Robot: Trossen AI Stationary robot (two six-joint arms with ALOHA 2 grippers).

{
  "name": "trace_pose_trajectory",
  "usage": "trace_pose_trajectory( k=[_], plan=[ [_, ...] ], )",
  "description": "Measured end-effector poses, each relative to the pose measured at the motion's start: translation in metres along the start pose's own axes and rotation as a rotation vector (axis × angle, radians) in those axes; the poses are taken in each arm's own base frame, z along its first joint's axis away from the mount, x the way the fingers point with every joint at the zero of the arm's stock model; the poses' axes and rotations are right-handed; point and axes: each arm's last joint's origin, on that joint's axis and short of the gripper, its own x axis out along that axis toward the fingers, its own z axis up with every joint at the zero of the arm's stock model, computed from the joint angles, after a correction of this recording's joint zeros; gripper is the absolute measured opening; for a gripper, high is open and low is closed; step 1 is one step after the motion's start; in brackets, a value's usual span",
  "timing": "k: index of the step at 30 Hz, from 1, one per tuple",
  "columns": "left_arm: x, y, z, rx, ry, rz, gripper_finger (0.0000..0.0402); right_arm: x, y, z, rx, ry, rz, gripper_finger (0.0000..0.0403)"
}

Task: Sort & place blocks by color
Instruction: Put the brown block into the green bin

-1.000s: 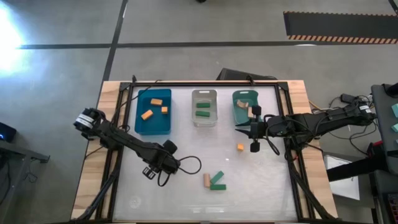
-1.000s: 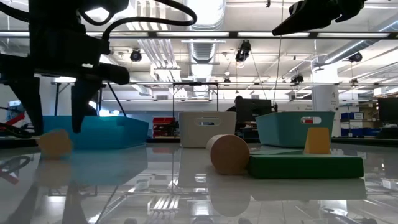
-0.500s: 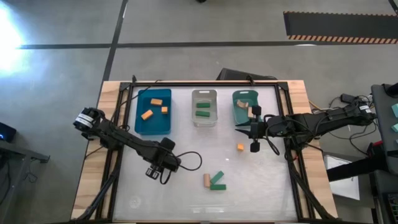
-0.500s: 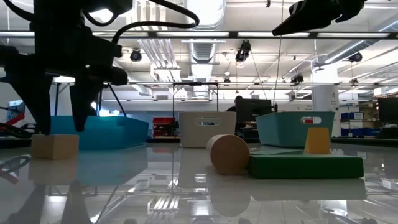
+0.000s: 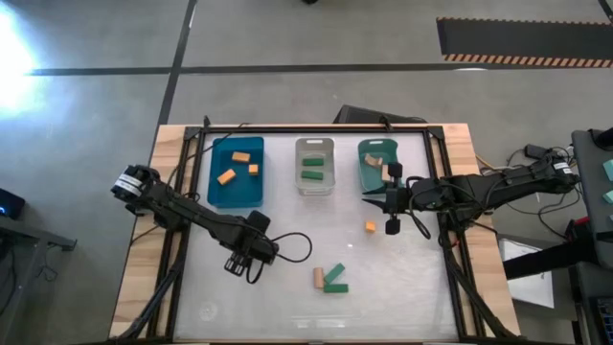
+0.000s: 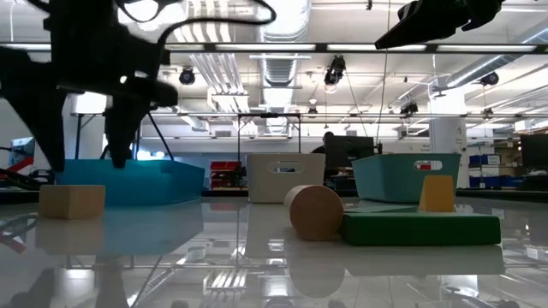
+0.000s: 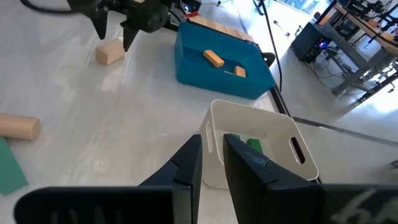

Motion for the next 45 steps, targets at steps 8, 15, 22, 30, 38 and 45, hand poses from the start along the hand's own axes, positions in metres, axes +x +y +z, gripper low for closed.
trace_pose_trajectory(
  k=[8,15,22,30,38,45],
  plan=[
    [-0.002,0.000,-0.001,-0.077,-0.007,-0.013,0.0256,0.000,0.000,0.000,0.000,0.000,0.000,0.0057],
    [0.010,-0.002,-0.004,-0.082,-0.021,-0.032,0.0256,0.000,0.000,0.000,0.000,0.002,0.000,0.0057],
    [0.028,-0.005,-0.012,-0.133,-0.027,-0.039,0.0254,0.000,0.000,0.000,-0.001,0.004,0.001,0.0057],
    [0.037,-0.006,-0.019,-0.132,-0.008,-0.024,0.0201,0.000,0.000,0.000,-0.001,0.004,0.001,0.0057],
    [0.035,0.001,-0.016,-0.212,-0.042,0.189,0.0118,0.000,0.000,0.000,-0.001,0.004,0.001,0.0057],
    [0.014,0.012,0.013,-0.418,-0.313,0.438,0.0118,0.000,0.000,0.000,0.019,0.000,0.003,0.0057]
  ],
)
